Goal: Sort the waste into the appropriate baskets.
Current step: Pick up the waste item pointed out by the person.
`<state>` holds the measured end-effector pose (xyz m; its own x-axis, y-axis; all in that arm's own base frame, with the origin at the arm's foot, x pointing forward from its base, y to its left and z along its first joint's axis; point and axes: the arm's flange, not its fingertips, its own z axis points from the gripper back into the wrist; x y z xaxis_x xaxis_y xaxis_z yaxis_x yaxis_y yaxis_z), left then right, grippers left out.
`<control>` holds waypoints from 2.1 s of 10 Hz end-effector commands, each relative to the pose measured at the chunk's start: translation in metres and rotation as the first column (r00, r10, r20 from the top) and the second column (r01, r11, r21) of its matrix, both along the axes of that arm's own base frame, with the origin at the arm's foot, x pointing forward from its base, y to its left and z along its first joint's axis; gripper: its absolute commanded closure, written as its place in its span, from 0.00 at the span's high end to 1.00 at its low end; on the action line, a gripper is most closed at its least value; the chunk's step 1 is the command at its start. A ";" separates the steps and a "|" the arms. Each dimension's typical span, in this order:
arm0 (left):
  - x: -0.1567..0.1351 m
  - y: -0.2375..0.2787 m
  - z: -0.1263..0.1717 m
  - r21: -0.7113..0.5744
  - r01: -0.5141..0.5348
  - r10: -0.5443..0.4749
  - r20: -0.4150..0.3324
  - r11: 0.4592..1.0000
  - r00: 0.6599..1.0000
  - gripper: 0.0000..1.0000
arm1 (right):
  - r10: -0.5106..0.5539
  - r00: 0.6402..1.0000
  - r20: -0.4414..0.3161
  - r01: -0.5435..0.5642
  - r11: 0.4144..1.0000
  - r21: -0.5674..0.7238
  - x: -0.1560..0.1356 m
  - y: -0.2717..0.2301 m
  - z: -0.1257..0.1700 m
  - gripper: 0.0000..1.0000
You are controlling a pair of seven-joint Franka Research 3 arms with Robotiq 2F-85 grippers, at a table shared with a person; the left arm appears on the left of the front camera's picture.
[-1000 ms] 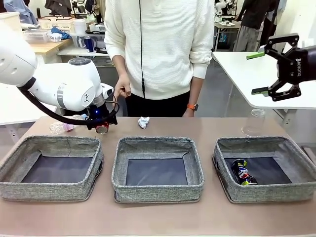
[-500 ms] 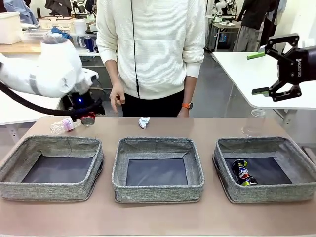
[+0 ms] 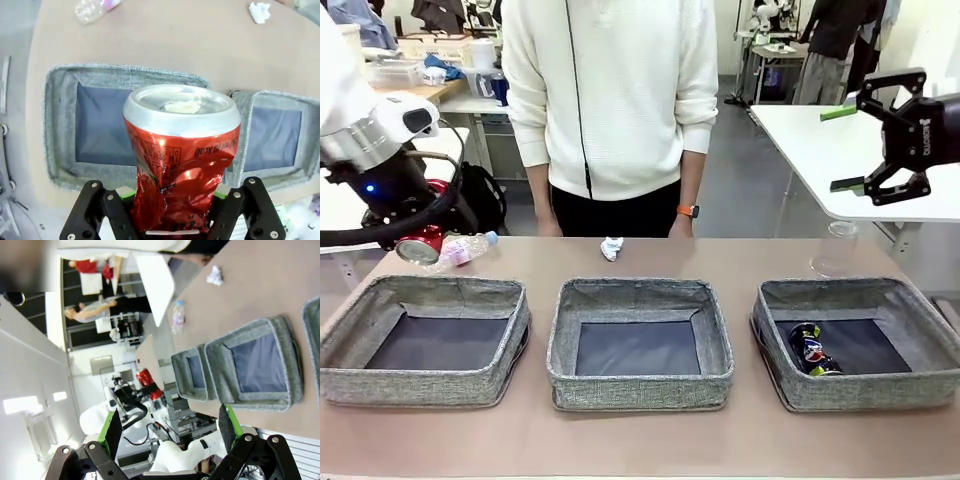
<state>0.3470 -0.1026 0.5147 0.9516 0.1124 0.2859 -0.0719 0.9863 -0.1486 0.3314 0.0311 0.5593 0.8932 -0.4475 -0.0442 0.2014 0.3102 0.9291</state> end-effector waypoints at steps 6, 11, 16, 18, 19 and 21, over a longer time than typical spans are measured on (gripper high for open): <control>0.028 -0.049 0.016 0.022 -0.077 0.078 -0.087 0.997 0.993 0.00 | 0.014 1.000 0.022 -0.013 1.000 -0.007 0.001 0.000 -0.001 1.00; -0.029 -0.205 0.203 0.118 -0.049 0.060 -0.091 0.992 0.994 0.00 | 0.014 1.000 0.022 -0.013 1.000 -0.007 0.001 0.000 -0.001 1.00; -0.040 -0.282 0.290 0.099 0.005 -0.005 -0.004 0.995 1.000 0.00 | 0.014 1.000 0.022 -0.013 1.000 -0.007 0.001 0.000 -0.001 1.00; -0.038 -0.304 0.297 0.073 -0.037 0.038 -0.010 0.997 0.999 0.00 | 0.014 1.000 0.022 -0.013 1.000 -0.007 0.001 0.000 -0.001 1.00; -0.032 -0.313 0.287 0.091 -0.035 0.039 -0.047 0.995 0.998 0.00 | 0.014 1.000 0.022 -0.013 1.000 -0.007 0.001 0.000 -0.001 1.00; -0.021 -0.318 0.267 0.123 -0.044 0.055 -0.092 0.991 0.994 0.00 | 0.014 1.000 0.022 -0.013 1.000 -0.007 0.001 0.000 -0.001 1.00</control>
